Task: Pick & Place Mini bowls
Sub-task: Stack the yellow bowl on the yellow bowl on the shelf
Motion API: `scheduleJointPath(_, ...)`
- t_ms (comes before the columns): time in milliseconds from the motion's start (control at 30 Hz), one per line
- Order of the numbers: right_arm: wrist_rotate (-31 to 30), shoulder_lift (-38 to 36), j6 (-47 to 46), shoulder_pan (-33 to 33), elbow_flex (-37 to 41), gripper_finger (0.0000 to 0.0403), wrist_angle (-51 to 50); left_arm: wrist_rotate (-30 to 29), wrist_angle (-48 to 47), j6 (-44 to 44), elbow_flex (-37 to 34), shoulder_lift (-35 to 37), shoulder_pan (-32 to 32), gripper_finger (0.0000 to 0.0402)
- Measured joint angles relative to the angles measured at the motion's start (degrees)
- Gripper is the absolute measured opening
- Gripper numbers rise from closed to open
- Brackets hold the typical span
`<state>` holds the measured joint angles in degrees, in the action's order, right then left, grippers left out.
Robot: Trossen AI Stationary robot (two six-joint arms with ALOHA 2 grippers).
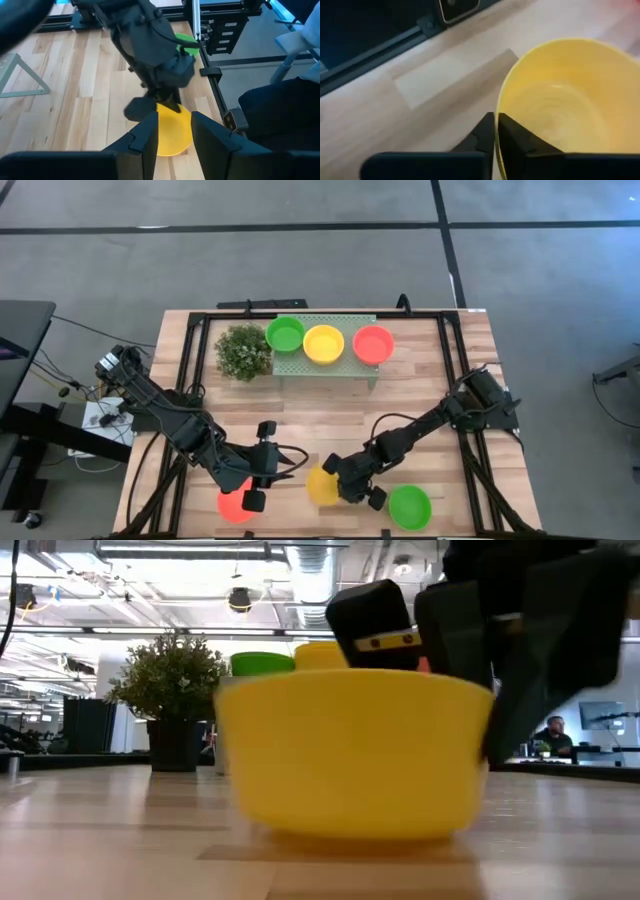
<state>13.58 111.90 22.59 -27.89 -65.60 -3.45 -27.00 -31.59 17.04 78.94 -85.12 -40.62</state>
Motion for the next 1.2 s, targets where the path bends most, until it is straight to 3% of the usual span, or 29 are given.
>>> scheduleJointPath(267, -1.0, -11.9, -1.2, 0.2, 0.0, 0.0009, -14.1, 0.0, 0.6, 0.0, 0.0, 0.0, 0.0, 0.0117)
scheduleJointPath(500, -20.6, -28.4, 4.0, 3.5, 0.0, 0.0007, -21.0, 0.0, 1.0, 0.0, 0.0, 0.0, 0.0, 0.0117)
scheduleJointPath(600, -24.0, -33.0, 7.0, 7.6, 0.0, 0.0003, -21.1, 0.0, 1.1, 0.0, 0.0, 0.0, 0.0, 0.0117)
scheduleJointPath(700, -24.0, -35.1, 8.9, 13.1, -0.2, 0.0005, -20.0, -1.2, 1.4, -0.4, -0.3, 0.0, 0.0, 0.0117)
scheduleJointPath(800, -23.0, -34.6, 13.0, 18.6, -3.0, 0.0002, -22.9, -6.3, 1.2, -0.6, -2.7, 0.0, 0.2, 0.0117)
scheduleJointPath(967, -11.1, -30.2, 20.5, 27.1, -12.0, 0.0002, -28.8, -9.8, 2.3, 0.8, -7.4, 0.0, 1.2, 0.0117)
scheduleJointPath(1200, -4.5, -21.2, 20.1, 36.9, -23.0, 0.0001, -39.3, -9.9, 3.2, 1.4, -10.1, 0.0, 2.7, 0.0117)
